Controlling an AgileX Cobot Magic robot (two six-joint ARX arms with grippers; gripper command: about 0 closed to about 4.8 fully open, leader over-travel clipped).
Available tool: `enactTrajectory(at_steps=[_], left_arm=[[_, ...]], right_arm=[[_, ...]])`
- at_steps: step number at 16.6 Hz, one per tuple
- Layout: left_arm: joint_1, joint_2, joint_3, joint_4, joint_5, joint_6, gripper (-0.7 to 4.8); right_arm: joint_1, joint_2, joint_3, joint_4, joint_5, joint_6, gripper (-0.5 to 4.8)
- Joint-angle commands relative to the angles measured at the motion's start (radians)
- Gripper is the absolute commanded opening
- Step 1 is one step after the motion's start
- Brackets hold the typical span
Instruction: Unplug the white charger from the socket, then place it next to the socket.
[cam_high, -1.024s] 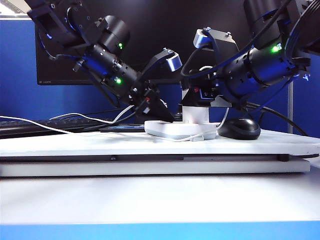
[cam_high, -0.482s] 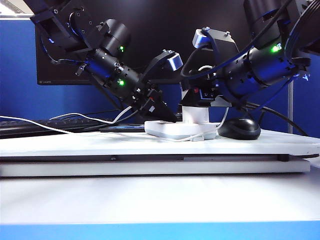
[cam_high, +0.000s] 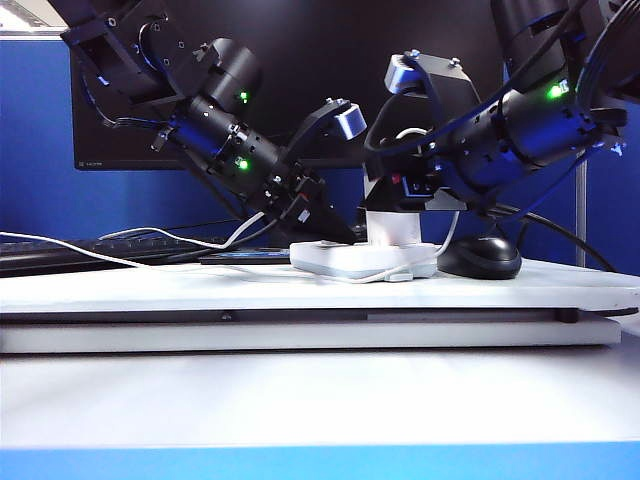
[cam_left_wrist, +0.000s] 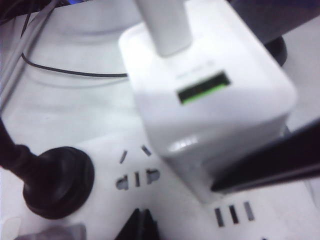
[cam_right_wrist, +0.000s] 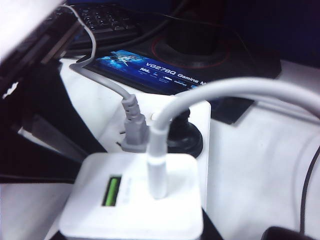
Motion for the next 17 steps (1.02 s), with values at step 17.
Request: enactTrajectory(at_steps=[17], left_arm=[[0.0, 0.03, -0.008, -0.084, -0.014, -0.002, -0.06]], right_arm=[[0.016, -0.051, 0.014, 0.156, -0.043, 0.053, -0.01]])
